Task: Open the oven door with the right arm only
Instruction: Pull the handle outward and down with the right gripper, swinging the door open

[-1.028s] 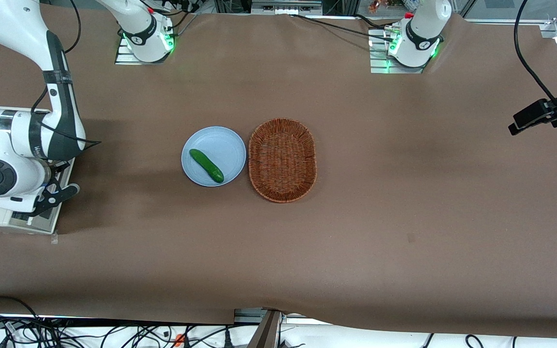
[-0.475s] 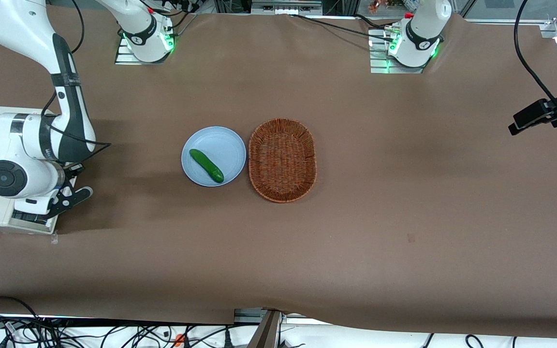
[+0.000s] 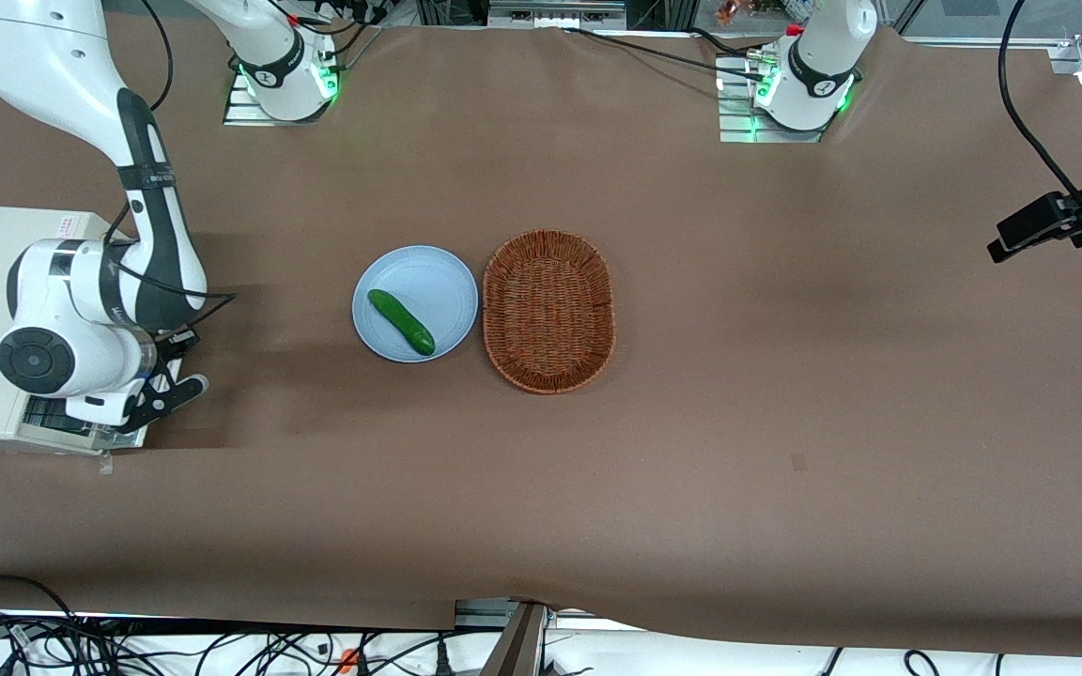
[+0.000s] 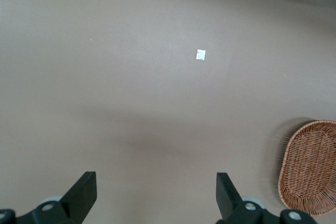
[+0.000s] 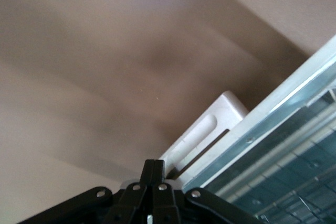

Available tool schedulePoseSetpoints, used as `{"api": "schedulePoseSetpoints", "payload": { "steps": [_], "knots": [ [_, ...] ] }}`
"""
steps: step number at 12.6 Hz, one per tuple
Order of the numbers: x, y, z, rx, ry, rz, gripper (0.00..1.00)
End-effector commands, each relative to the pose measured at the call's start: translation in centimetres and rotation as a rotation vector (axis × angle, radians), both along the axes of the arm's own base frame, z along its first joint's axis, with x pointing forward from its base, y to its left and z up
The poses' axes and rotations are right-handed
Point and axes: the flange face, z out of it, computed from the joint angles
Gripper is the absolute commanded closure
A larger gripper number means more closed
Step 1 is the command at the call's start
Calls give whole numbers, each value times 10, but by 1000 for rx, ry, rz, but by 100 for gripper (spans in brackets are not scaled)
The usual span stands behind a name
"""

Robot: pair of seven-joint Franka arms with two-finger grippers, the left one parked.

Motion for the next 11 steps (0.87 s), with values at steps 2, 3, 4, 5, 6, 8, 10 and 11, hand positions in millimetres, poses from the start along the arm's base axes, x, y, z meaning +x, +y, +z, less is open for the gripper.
{"api": "schedulePoseSetpoints", "payload": {
  "steps": [2, 3, 4, 5, 6, 8, 10, 11],
  "knots": [
    [-2, -41, -43, -37, 19, -20, 100],
    [-2, -39, -47, -15, 22, -40, 100],
    [-3, -39, -50, -5, 25, -48, 100],
    [-4, -37, -53, 8, 29, -67, 100],
    [-5, -36, -53, 16, 30, -99, 100],
    [-8, -34, -63, 30, 45, -118, 100],
    [-10, -30, -70, 63, 58, -147, 100],
    [-11, -26, -70, 82, 66, -163, 100]
  ]
}}
